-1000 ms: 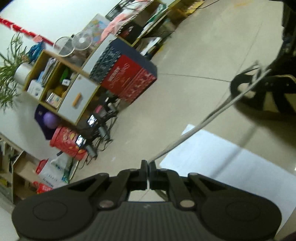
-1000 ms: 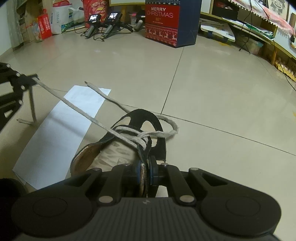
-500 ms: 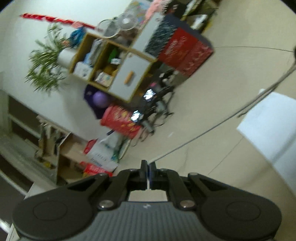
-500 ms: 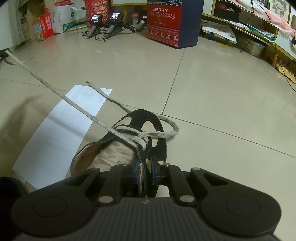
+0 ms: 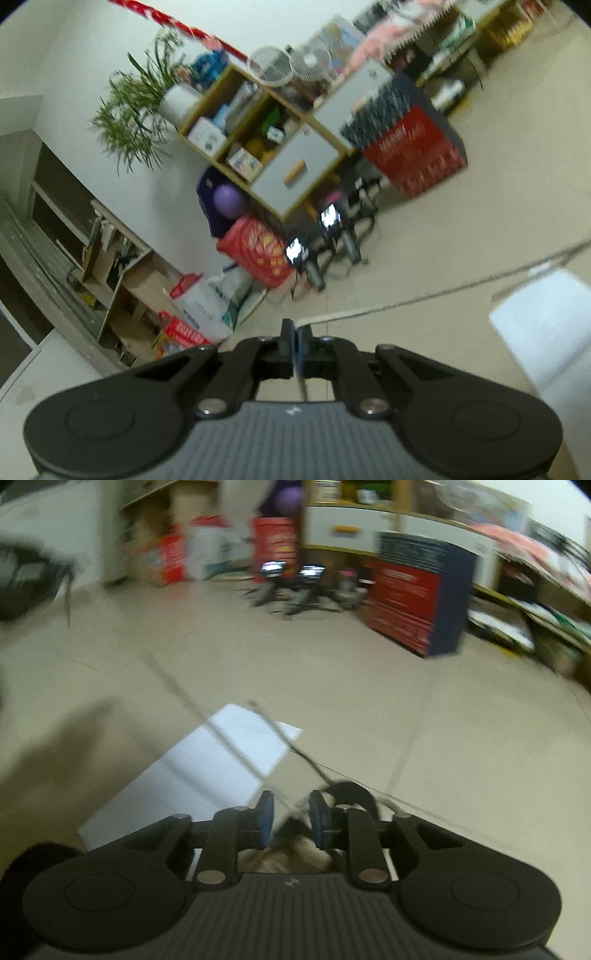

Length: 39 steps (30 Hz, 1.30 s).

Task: Lace up shoes with both hands

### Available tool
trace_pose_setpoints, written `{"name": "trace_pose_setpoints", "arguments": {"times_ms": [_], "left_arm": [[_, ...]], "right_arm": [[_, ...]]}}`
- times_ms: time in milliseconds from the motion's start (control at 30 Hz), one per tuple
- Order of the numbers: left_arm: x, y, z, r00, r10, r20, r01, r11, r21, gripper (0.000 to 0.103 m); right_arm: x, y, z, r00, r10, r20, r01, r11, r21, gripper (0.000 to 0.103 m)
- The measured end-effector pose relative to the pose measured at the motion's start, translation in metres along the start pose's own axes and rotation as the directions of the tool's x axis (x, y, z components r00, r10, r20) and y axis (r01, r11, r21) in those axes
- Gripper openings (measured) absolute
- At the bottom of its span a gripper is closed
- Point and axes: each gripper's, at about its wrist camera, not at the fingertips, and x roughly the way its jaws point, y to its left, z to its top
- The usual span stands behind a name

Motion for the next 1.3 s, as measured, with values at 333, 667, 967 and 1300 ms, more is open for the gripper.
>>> {"name": "trace_pose_setpoints", "arguments": {"times_ms": [333, 667, 967, 1300], "left_arm": [[-0.034, 0.016, 0.045, 0.972, -0.021, 0.233, 0.034, 0.998, -0.053, 0.006], [-0.039, -0.020, 0.084, 0.892, -0.193, 0.408, 0.252, 0.963, -0.094, 0.007], [-0.035, 0.003, 0.094, 0.888, -0.126, 0.443, 0.207, 0.968, -0.140, 0.007], [-0.048, 0.014, 0.218, 0.609, -0.393, 0.689, 0.662, 0.730, -0.168, 0.007]], "right_arm": [[-0.029, -0.018, 0.049, 0.963, 0.029, 0.268, -0.045, 0.998, 0.053, 0.003], [-0.138, -0.099, 0.057, 0.697, -0.459, 0.552, 0.216, 0.867, 0.449, 0.000], [-0.093, -0.114, 0.016, 0.938, -0.113, 0.327, -0.016, 0.930, 0.367, 0.034], [-0.094, -0.069, 0.033, 0.941, 0.006, 0.337, -0.099, 0.961, 0.259, 0.048]]}}
